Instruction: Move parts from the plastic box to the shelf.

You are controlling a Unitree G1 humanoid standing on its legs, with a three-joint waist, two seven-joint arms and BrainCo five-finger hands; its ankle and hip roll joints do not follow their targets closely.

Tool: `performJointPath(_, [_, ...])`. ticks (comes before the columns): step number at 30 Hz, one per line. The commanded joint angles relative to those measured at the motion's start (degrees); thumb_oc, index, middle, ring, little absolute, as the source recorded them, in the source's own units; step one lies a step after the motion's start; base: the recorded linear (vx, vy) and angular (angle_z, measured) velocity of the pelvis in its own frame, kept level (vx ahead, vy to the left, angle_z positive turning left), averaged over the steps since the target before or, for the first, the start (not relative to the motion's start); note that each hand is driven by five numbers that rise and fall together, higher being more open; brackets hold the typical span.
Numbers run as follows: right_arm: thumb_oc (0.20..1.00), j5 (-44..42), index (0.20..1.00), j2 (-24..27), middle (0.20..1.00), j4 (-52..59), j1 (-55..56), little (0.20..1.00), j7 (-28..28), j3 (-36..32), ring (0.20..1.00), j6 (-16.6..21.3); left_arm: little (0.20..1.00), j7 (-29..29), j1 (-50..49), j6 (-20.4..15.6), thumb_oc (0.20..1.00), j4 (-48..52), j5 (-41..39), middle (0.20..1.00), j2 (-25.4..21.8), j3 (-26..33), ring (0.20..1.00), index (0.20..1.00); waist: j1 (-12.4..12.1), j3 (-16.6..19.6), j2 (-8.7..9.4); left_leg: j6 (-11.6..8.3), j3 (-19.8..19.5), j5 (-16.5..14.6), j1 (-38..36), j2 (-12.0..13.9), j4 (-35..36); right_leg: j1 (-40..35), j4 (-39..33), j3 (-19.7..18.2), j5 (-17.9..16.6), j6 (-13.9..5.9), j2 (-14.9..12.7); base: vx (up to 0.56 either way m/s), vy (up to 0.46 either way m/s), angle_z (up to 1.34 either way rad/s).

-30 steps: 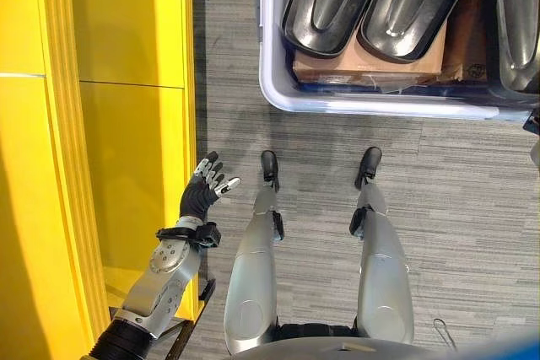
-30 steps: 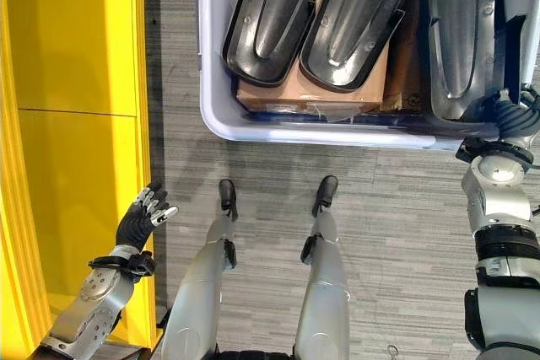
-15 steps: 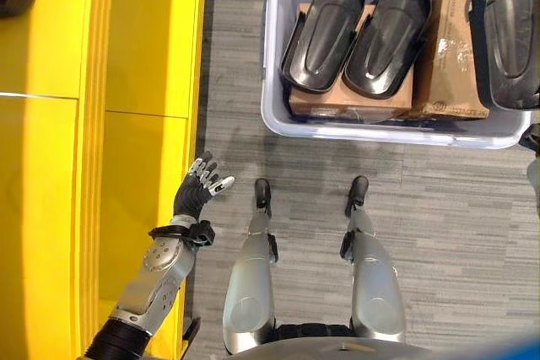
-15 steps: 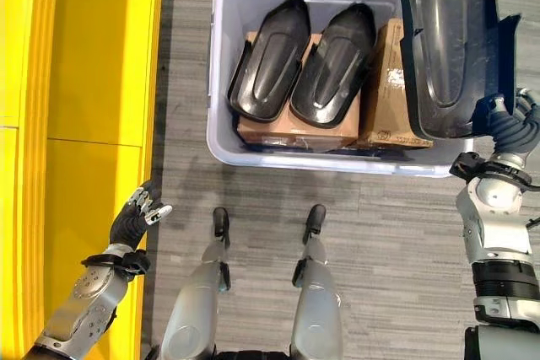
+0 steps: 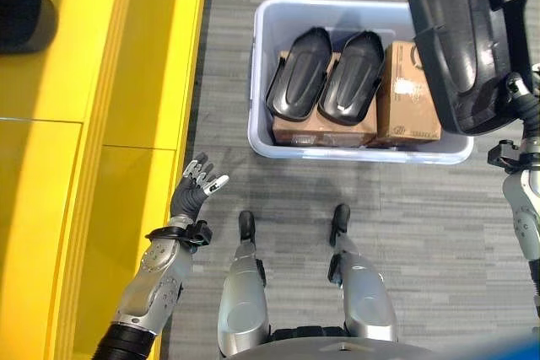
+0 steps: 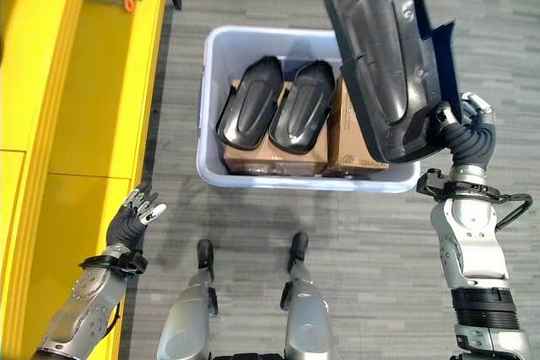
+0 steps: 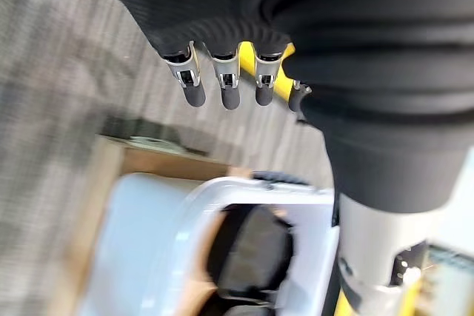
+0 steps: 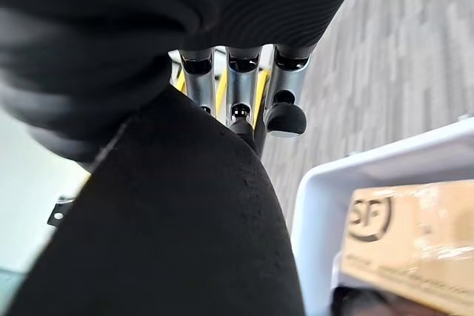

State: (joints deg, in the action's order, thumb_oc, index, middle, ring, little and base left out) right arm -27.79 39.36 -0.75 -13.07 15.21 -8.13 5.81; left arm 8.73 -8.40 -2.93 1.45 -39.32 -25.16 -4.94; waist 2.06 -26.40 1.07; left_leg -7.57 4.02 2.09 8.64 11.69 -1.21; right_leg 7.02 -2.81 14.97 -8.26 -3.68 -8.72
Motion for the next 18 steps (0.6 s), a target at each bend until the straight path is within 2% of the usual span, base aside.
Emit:
performJointPath(1, [0.2, 0.4, 0.2, 3.3, 0.2, 1.6, 0.4, 0.2, -2.5, -1.2, 0.2, 3.6, 1.0, -0.6, -2.3, -1.9, 1.0, -3.7, 0.0, 1.0, 0.8, 0.5, 1.0, 1.0, -1.9, 7.9, -0.73, -4.32, -0.5, 2.0, -2.5, 8.3, -1.6, 3.9, 18.9, -2.7, 14.3, -6.04, -6.2, -0.01, -0.079, 0.09])
performJointPath(3, [0.2, 1.0, 0.2, 3.1, 0.2, 2.1, 1.8, 0.2, -2.7, -2.2, 0.2, 3.6, 1.0, -0.7, -2.3, -1.9, 1.0, -3.9, 0.1, 1.0, 1.4, 0.5, 1.0, 1.0, -2.0, 8.2, -0.85, -4.46, -1.0, 2.6, -1.8, 8.0, -1.9, 3.0, 18.6, -1.4, 14.2, -5.91, -6.5, -0.02, -0.054, 0.44])
performJointPath(4, [0.2, 1.9, 0.2, 2.8, 0.2, 2.7, 3.4, 0.2, -3.2, -3.2, 0.2, 3.3, 1.0, -1.1, -1.7, -1.7, 1.0, -5.2, 0.7, 1.0, 2.0, 0.1, 1.0, 1.0, -2.1, 8.4, -0.83, -4.56, -0.7, 3.0, -0.8, 7.5, -3.1, 1.0, 18.2, 1.0, 14.3, -5.66, -7.5, -0.02, -0.034, 0.76])
performJointPath(5, [0.2, 1.9, 0.2, 2.8, 0.2, 2.8, 3.5, 0.2, -3.2, -3.3, 0.2, 3.3, 1.0, -1.1, -1.6, -1.7, 1.0, -5.3, 0.7, 1.0, 2.0, 0.1, 1.0, 1.0, -2.0, 8.5, -0.88, -4.51, -0.9, 3.2, -0.6, 7.5, -3.0, 1.1, 18.0, 1.1, 14.0, -5.64, -7.4, -0.04, -0.044, 0.83])
performJointPath(6, [0.2, 2.1, 0.2, 2.2, 0.2, 3.3, 4.0, 0.2, -3.3, -3.6, 0.2, 3.3, 1.0, -1.2, -1.2, -1.7, 1.0, -5.7, 1.1, 1.0, 2.3, -0.1, 1.0, 1.0, -1.8, 8.8, -0.87, -4.12, 0.8, 3.6, 0.2, 7.3, -3.8, -0.2, 17.1, 2.8, 13.6, -5.62, -8.0, -0.05, -0.011, 0.61])
performJointPath(7, [0.2, 2.1, 0.2, 1.7, 0.2, 3.6, 4.5, 0.2, -3.4, -4.0, 0.2, 3.4, 1.0, -1.3, -0.9, -1.6, 1.0, -6.1, 1.4, 1.0, 2.5, -0.3, 1.0, 1.0, -1.4, 9.2, -0.89, -3.33, 4.2, 4.1, 1.1, 7.3, -4.5, -1.1, 16.2, 4.6, 13.2, -5.55, -8.5, -0.04, 0.021, 1.01])
performJointPath(8, [0.2, 2.2, 0.2, 0.9, 0.2, 3.3, 4.1, 0.2, -3.2, -3.7, 0.2, 3.1, 1.0, -2.0, -0.5, -1.3, 1.0, -6.3, 1.8, 1.0, 2.8, -0.7, 1.0, 1.0, -1.2, 10.4, -1.18, -2.27, 10.4, 4.7, 0.7, 7.5, -3.7, -2.7, 14.8, 7.0, 12.9, -5.71, -8.7, -0.02, 0.03, 1.25])
performJointPath(11, [0.2, 2.2, 0.2, -0.6, 0.2, 3.3, 3.6, 0.2, -3.4, -2.2, 0.2, 2.6, 1.0, -2.0, -0.7, -1.2, 1.0, -5.8, 1.9, 1.0, 2.9, -0.4, 1.0, 1.0, -1.8, 12.0, -1.02, -2.22, 10.3, 4.7, -0.9, 7.2, -2.0, -3.8, 13.4, 7.5, 12.1, -5.93, -8.6, 0.09, 0.073, 0.94])
performJointPath(12, [0.2, 1.8, 0.2, -2.2, 0.2, 3.5, 2.8, 0.2, -3.7, -0.8, 0.2, 2.3, 1.0, -1.7, -0.3, -1.2, 1.0, -5.7, 1.9, 1.0, 2.9, -0.3, 1.0, 1.0, -2.5, 13.4, -0.29, -1.78, 10.5, 4.5, -1.7, 6.4, -1.0, -5.9, 12.0, 8.8, 11.2, -6.55, -9.5, 0.14, 0.073, 0.34])
performJointPath(16, [0.2, 1.7, 0.2, -3.0, 0.2, 3.3, 2.0, 0.2, -3.8, 0.3, 0.2, 1.9, 1.0, -1.5, -0.2, -1.1, 1.0, -5.5, 2.2, 1.0, 2.9, 0.0, 1.0, 1.0, -3.2, 14.2, 0.5, -1.29, 10.2, 4.0, -1.9, 5.4, -1.0, -7.4, 11.4, 9.7, 10.4, -7.14, -10.5, 0.1, 0.086, 0.4])
performJointPath(17, [0.2, 1.8, 0.2, -4.6, 0.2, 3.1, 0.4, 0.2, -3.6, 1.9, 0.2, 1.7, 1.0, -0.9, 0.3, -1.4, 1.0, -5.7, 2.4, 1.0, 3.0, 0.3, 1.0, 1.0, -4.8, 15.1, 1.76, -0.45, 9.3, 2.5, -1.4, 3.4, -1.8, -9.3, 10.5, 10.8, 9.0, -8.0, -12.1, 0.09, 0.144, 0.45])
performJointPath(18, [0.2, 1.8, 0.2, -5.1, 0.2, 3.3, -0.1, 0.2, -3.7, 2.5, 0.2, 1.6, 1.0, -0.6, 0.6, -1.5, 1.0, -5.8, 2.4, 1.0, 3.0, 0.3, 1.0, 1.0, -5.1, 15.1, 2.1, -0.22, 9.1, 2.0, -1.0, 2.9, -2.4, -9.4, 10.7, 10.8, 8.5, -8.1, -12.4, 0.09, 0.146, 0.47])
